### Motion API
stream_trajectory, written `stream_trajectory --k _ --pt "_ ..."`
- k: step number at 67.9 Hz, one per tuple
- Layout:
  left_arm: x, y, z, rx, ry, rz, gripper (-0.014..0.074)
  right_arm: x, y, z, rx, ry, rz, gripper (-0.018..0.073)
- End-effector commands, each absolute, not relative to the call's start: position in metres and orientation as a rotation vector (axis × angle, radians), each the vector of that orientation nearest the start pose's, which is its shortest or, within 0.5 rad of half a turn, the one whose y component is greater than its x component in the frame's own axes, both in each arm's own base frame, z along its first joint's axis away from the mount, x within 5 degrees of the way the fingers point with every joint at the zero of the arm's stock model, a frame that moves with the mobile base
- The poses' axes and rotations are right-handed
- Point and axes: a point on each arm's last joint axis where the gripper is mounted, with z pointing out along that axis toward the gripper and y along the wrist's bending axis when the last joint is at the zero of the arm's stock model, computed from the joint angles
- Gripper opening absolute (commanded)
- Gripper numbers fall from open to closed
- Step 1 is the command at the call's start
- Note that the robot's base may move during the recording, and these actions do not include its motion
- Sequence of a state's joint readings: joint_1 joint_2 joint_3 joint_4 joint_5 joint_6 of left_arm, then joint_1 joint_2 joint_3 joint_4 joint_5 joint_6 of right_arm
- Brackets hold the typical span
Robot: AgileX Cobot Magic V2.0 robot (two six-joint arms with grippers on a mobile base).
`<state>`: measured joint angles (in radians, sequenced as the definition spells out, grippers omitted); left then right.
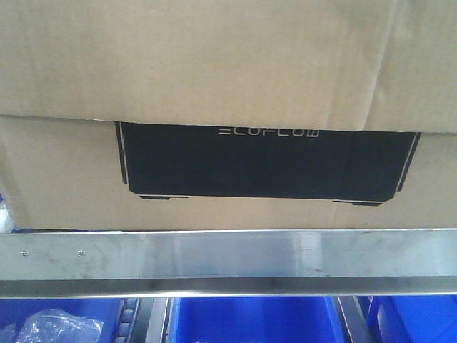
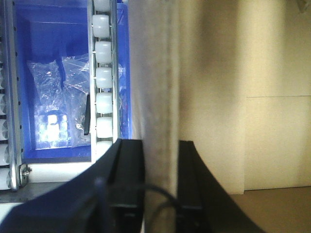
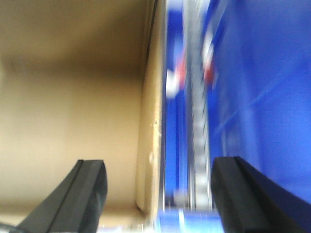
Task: Grab box from left shelf to table start
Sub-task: 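Close both grippers on the box's side walls, then lift the box with both grippers and pull it off the shelf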
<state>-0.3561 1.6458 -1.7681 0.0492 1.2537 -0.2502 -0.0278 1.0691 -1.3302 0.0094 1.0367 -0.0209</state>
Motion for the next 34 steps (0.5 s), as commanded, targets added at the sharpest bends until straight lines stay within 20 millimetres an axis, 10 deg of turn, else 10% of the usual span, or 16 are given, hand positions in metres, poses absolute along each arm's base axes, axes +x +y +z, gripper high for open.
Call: stream_trajectory --k 1,26,34 --pt "0.315 -0.119 0.409 0.143 2.623 -0.223 -0.0092 0.215 -0.006 0.448 -0.013 2.244 -0.030 0.0552" --pt "0.315 -0.119 0.409 0.143 2.623 -0.223 -0.0092 0.298 -0.009 0.397 -0.054 2.398 -0.040 0.0545" --pt "0.315 -0.120 0.409 0.143 2.618 -0.225 -0.0092 0.306 -0.009 0.390 -0.054 2.406 -0.040 0.0396"
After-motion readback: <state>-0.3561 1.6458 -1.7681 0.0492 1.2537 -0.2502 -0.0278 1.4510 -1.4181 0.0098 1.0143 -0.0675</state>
